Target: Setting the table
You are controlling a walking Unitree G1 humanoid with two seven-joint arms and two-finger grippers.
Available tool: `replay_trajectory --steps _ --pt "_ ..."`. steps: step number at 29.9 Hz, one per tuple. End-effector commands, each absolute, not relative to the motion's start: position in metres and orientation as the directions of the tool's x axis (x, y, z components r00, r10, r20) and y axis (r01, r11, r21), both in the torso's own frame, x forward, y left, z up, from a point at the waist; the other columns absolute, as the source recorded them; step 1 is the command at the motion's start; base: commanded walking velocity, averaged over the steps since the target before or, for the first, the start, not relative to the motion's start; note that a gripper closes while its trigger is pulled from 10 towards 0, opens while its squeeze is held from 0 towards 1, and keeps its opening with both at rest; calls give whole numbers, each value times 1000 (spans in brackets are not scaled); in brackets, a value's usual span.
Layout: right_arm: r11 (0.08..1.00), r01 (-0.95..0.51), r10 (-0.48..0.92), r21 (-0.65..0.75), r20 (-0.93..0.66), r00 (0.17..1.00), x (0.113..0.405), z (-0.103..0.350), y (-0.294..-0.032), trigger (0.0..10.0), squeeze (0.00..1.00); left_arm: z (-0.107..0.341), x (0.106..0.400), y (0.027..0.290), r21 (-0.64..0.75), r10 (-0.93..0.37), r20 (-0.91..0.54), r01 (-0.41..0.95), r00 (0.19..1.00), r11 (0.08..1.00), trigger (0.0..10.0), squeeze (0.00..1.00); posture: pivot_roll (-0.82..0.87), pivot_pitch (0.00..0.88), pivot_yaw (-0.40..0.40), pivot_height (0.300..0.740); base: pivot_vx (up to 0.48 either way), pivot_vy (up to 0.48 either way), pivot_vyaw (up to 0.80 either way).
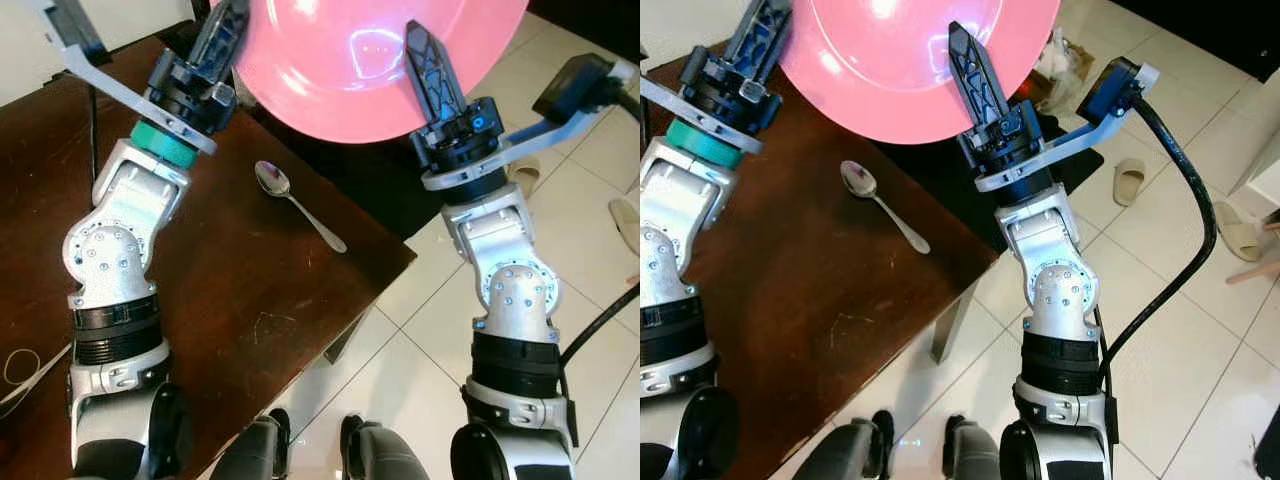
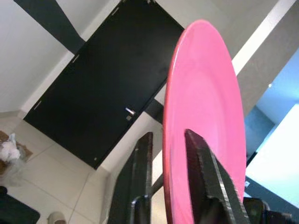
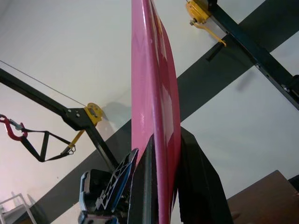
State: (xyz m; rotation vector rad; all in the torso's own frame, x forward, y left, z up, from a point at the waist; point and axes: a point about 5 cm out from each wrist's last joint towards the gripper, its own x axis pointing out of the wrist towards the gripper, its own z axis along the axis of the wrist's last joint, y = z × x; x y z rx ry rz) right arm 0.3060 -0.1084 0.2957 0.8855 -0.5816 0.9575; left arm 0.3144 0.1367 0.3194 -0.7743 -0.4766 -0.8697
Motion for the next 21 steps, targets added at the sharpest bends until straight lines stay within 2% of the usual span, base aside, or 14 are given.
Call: replay_trajectory --steps 1,4,5,6,7,14,17,18,19,20,21 --pt "270 -889 446 370 770 457 302 296 -108 0 0 320 309 136 -366 -515 663 836 542 408 10000 1000 -10 153 73 740 0 0 0" --pt "278 -886 445 370 768 461 301 295 -108 0 0 320 306 143 -365 -517 662 835 543 412 10000 1000 -10 154 78 740 0 0 0" --pt "282 -885 444 371 767 463 301 295 -108 0 0 319 303 147 -360 -521 662 838 539 410 10000 933 -10 154 78 740 0 0 0" --pt "282 -885 444 371 767 463 301 295 -108 0 0 319 303 147 -360 -521 662 838 539 410 10000 933 -10 154 78 740 0 0 0" --pt "289 -882 441 373 766 468 301 294 -110 0 0 316 301 154 -356 -527 654 836 542 418 10000 0 -7 157 81 740 0 0 0" --pt "361 -850 408 383 755 514 301 290 -124 0 0 295 299 189 -371 -503 574 753 646 544 10000 0 3 164 84 740 0 0 0" --pt "462 -809 395 363 732 555 300 288 -135 0 0 276 302 206 -342 -471 462 641 752 688 10000 0 4 166 86 740 0 0 0" --pt "502 -793 402 345 718 567 299 287 -137 2039 0 271 303 208 -311 -461 419 601 782 737 10000 0 4 166 86 740 0 0 0" --pt "502 -793 402 345 718 567 299 287 -137 2039 0 271 303 208 -311 -461 419 601 782 737 10000 0 4 166 86 740 0 0 0" --pt "621 -724 410 298 664 625 300 281 -140 10000 0 253 307 207 -178 -428 298 490 853 853 10000 0 2 167 85 740 0 0 0" --pt "621 -724 410 298 664 625 300 281 -140 10000 0 253 307 207 -178 -428 298 490 853 853 10000 0 2 167 85 740 0 0 0"
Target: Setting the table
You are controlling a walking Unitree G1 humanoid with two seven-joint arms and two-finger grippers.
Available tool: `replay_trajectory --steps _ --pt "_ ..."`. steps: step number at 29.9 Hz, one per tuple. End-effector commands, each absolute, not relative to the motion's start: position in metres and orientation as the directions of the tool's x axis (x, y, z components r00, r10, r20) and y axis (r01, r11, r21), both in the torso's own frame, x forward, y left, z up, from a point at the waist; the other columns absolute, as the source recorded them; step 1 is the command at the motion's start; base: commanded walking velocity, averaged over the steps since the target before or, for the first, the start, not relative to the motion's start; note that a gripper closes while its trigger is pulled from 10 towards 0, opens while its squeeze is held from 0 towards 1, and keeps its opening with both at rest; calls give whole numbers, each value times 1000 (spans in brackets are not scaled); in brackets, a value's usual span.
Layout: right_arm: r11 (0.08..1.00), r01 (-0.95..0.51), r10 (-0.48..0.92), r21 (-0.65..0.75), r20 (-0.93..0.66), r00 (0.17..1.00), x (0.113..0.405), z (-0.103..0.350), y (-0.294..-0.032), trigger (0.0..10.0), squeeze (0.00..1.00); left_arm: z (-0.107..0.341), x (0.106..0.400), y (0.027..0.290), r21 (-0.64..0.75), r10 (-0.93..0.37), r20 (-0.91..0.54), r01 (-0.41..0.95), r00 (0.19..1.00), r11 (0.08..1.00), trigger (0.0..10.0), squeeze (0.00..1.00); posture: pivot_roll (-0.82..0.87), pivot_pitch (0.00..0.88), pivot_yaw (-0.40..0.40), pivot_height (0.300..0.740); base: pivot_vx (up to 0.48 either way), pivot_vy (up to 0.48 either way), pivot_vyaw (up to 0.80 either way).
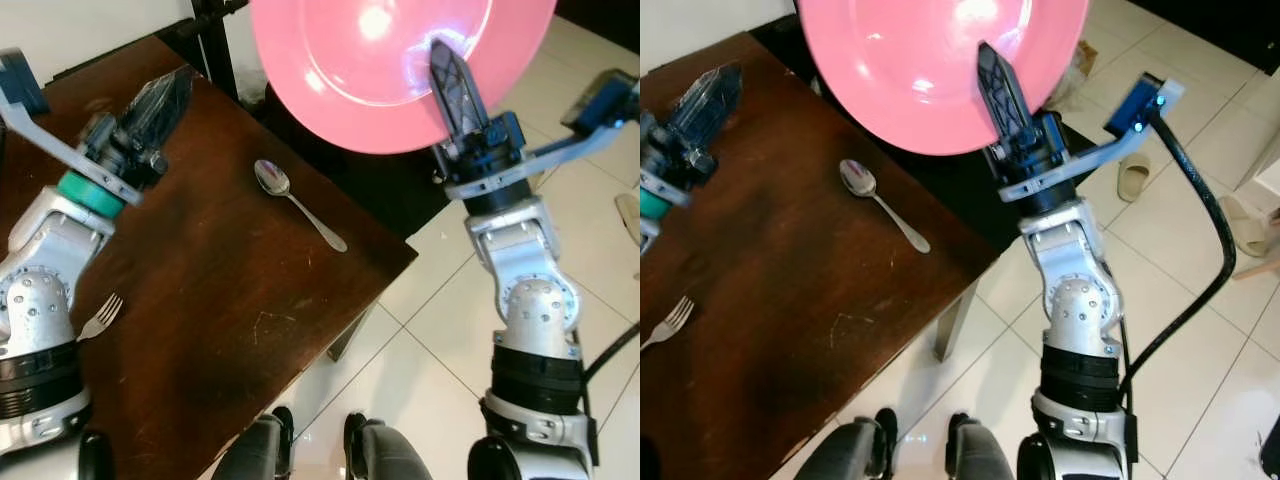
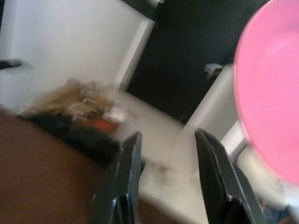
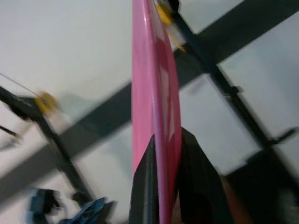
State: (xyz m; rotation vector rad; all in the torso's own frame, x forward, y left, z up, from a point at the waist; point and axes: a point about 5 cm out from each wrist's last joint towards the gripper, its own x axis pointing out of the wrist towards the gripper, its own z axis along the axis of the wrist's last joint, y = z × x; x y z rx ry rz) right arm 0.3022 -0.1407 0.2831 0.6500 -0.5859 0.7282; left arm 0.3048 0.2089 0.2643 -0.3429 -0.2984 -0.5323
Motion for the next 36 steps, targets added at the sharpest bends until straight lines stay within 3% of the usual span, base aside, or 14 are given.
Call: replay_trajectory --steps 1,4,8,12,16,21,29,36 --pt "621 -724 410 298 664 625 300 281 -140 10000 0 253 307 207 -178 -428 298 490 853 853 10000 0 2 167 85 740 0 0 0" --pt "828 -539 373 157 565 736 305 267 -144 10000 0 225 309 196 79 -397 161 389 904 918 10000 0 -6 162 83 740 0 0 0" --pt "871 -481 363 94 537 762 306 262 -145 10000 0 218 308 192 131 -398 141 381 906 915 10000 0 -14 160 82 740 0 0 0" --pt "963 -269 249 -23 459 853 306 233 -163 10000 0 200 303 180 216 -357 145 322 923 922 10000 0 -20 152 79 740 0 0 0" --pt "988 -150 130 25 363 922 306 194 -177 10000 0 183 300 183 208 -264 141 232 954 950 10000 0 -28 141 81 740 0 0 0" --pt "996 -70 50 56 305 951 303 168 -176 10000 0 168 298 184 193 -199 126 173 972 966 10000 0 -26 130 75 740 0 0 0" --pt "999 -48 39 22 312 949 305 161 -175 10000 0 159 297 177 145 -181 123 163 976 976 10000 0 -39 88 76 740 0 0 0" --pt "994 -113 102 12 343 934 315 165 -160 10000 0 162 308 165 114 -172 170 154 970 981 10000 0 -44 18 58 740 0 0 0"
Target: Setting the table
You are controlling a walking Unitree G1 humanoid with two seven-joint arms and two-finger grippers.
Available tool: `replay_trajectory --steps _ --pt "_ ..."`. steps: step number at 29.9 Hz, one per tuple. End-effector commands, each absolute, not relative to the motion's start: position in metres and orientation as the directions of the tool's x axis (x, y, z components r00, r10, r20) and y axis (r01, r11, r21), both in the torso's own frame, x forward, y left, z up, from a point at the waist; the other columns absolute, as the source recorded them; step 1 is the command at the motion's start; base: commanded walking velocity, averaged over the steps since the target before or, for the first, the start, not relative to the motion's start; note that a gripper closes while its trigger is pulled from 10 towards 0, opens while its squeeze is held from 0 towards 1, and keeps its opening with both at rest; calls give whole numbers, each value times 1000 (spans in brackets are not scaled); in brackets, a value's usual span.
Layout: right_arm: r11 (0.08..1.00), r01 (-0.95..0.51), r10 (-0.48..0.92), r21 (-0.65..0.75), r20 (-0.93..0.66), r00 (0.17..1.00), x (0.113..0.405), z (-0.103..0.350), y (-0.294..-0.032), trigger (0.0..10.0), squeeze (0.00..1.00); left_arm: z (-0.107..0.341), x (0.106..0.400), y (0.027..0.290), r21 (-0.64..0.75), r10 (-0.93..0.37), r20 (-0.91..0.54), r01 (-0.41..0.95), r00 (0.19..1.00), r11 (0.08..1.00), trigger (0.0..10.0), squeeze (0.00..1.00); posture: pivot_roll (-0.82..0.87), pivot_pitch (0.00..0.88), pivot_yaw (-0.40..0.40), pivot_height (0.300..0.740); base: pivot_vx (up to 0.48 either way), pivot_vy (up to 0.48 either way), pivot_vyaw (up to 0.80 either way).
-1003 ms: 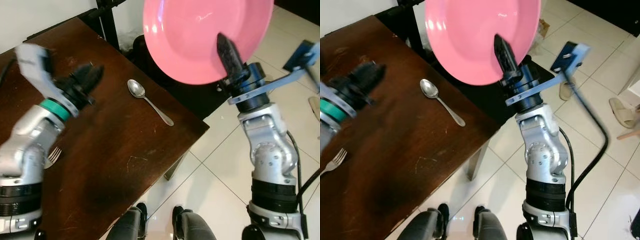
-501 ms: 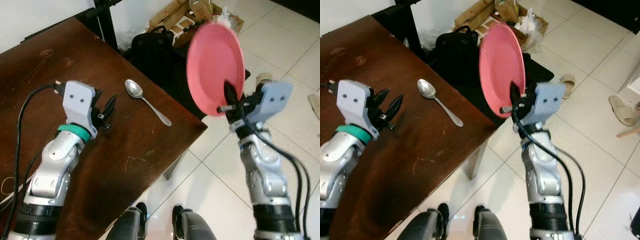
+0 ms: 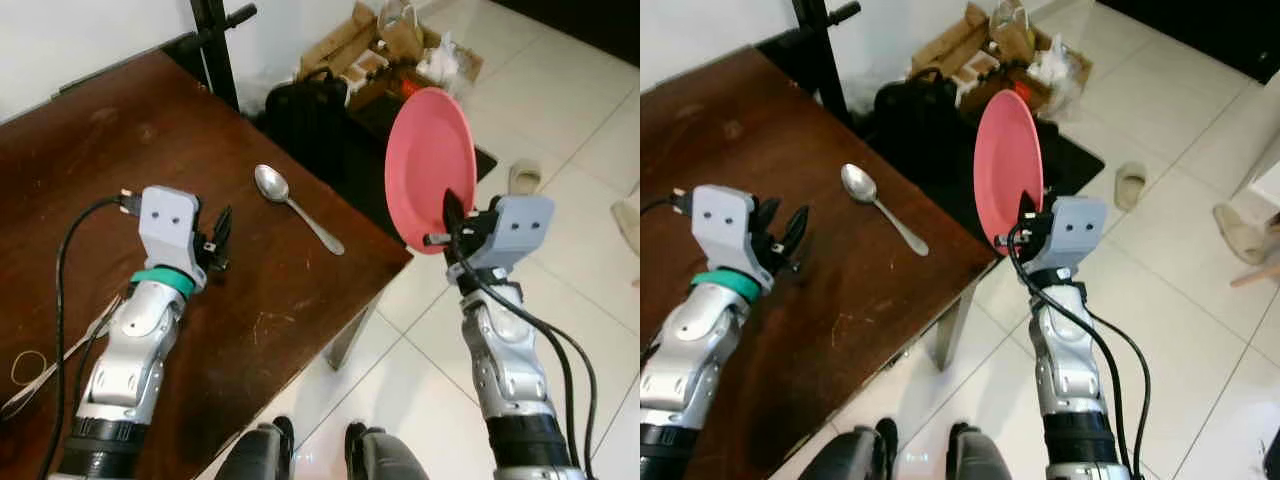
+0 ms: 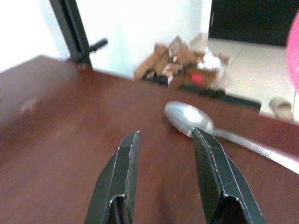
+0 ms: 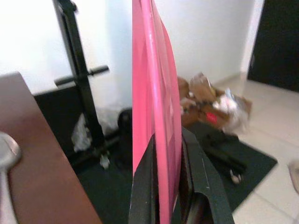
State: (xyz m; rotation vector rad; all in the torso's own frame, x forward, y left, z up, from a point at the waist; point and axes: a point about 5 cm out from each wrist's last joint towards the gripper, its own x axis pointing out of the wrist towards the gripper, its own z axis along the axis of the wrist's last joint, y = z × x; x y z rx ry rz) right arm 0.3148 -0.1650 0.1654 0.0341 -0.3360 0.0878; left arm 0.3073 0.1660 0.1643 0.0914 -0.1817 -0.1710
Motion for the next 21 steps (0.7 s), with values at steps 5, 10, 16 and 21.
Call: replay_trajectory --steps 5,10,16,21 --pt "991 -131 126 -9 360 924 319 169 -155 10000 0 167 315 161 97 -163 198 146 967 985 10000 0 -53 9 59 740 0 0 0" --pt "990 -137 133 -14 363 922 320 168 -152 10000 0 165 318 157 94 -169 198 153 965 984 10000 0 -58 11 60 740 0 0 0" --pt "990 -139 132 -5 360 924 319 164 -151 10000 0 164 321 155 89 -175 201 160 964 983 10000 0 -62 0 65 740 0 0 0" --pt "990 -141 133 -5 360 923 321 163 -151 10000 0 164 322 155 88 -170 206 155 964 984 10000 0 -59 0 60 740 0 0 0"
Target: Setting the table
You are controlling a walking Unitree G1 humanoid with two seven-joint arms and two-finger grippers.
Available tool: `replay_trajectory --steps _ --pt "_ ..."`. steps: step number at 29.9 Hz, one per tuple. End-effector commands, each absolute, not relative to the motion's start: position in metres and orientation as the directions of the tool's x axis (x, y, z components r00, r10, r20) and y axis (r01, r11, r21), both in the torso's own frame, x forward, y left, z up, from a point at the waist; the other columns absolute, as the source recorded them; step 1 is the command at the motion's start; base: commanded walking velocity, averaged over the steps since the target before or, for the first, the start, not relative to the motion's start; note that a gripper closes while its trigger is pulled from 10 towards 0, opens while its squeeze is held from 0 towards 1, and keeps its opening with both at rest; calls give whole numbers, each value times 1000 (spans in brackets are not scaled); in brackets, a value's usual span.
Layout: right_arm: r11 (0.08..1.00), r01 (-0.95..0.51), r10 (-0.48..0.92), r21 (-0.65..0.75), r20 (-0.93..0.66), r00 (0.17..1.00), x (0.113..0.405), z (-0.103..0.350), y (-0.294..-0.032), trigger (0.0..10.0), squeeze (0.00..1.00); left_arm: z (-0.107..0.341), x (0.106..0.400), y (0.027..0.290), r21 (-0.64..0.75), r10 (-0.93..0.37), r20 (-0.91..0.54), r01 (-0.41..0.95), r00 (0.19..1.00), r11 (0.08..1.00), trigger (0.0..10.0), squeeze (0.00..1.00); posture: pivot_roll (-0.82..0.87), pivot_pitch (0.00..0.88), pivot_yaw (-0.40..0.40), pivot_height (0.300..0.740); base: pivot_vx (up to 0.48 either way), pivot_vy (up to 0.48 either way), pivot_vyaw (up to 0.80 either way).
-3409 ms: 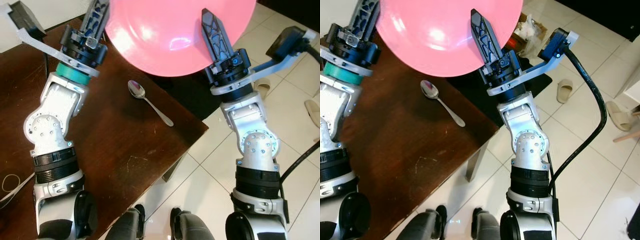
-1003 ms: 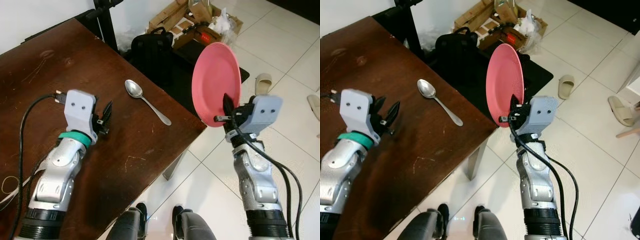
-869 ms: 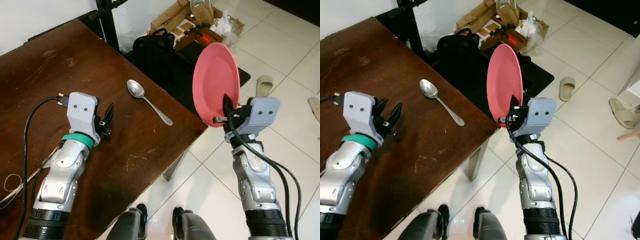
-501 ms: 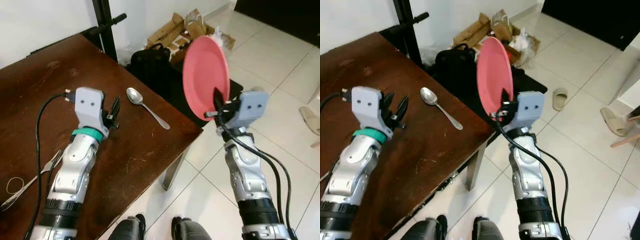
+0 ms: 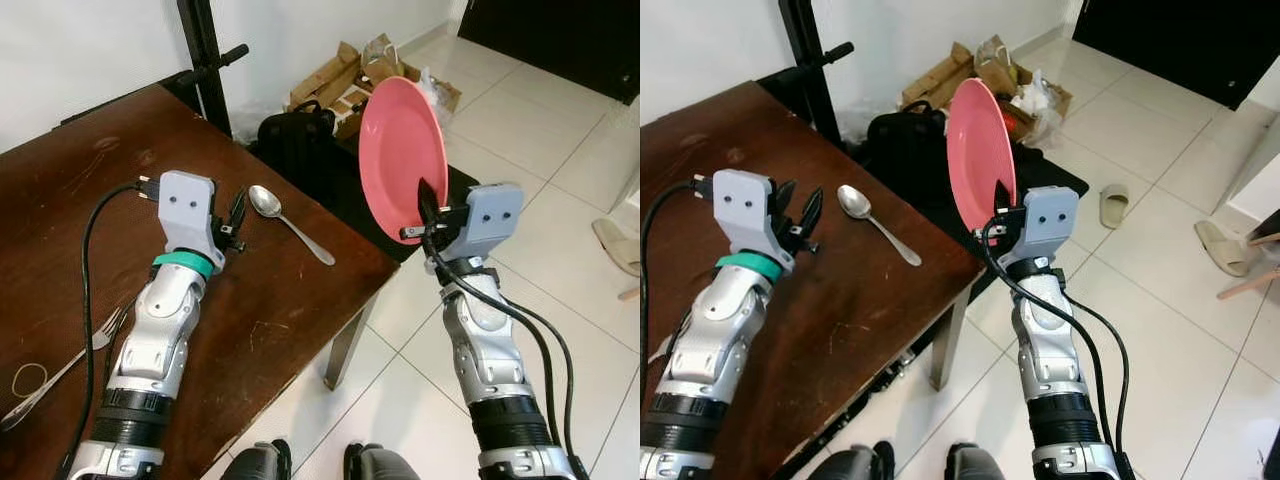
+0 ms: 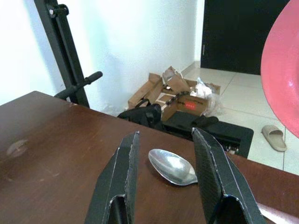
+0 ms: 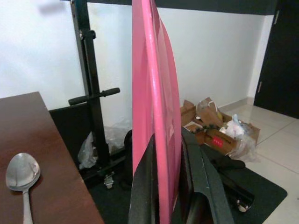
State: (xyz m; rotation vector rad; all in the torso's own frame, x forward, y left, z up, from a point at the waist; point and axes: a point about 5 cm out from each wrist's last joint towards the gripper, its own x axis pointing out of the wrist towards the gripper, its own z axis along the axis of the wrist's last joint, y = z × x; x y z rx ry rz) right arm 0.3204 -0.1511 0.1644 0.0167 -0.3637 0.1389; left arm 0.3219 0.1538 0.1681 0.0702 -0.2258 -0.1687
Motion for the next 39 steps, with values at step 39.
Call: replay_trajectory --steps 39 --pt "985 -174 159 17 327 932 324 158 -138 10000 0 165 319 156 99 -162 227 143 960 985 10000 0 -42 29 63 740 -226 0 0"
